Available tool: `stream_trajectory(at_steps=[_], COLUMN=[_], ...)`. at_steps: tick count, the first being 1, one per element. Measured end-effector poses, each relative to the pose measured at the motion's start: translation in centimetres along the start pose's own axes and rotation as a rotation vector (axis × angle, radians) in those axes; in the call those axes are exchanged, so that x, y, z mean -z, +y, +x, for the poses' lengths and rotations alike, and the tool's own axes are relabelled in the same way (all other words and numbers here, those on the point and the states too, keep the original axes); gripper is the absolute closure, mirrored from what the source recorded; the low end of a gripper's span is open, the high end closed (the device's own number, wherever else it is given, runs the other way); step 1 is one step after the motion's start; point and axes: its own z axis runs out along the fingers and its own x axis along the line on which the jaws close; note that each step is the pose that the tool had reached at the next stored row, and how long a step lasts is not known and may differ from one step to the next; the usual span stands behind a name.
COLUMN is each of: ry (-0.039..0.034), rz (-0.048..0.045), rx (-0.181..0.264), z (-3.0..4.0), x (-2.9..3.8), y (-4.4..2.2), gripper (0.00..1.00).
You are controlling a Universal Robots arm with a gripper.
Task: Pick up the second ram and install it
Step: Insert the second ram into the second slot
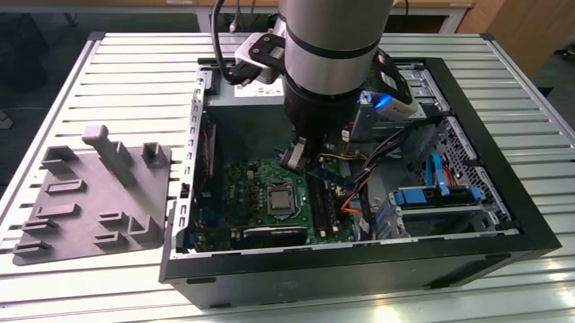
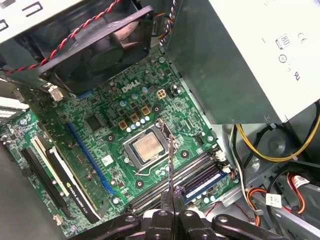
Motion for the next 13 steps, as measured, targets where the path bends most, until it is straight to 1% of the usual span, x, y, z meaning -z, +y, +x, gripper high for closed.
stream_trajectory(at_steps=[13], ry=[-0.0008], rz=[0.0022], rx=[-0.021], z=[0.00], x=[0.00], y=[0.00], gripper=[0.89])
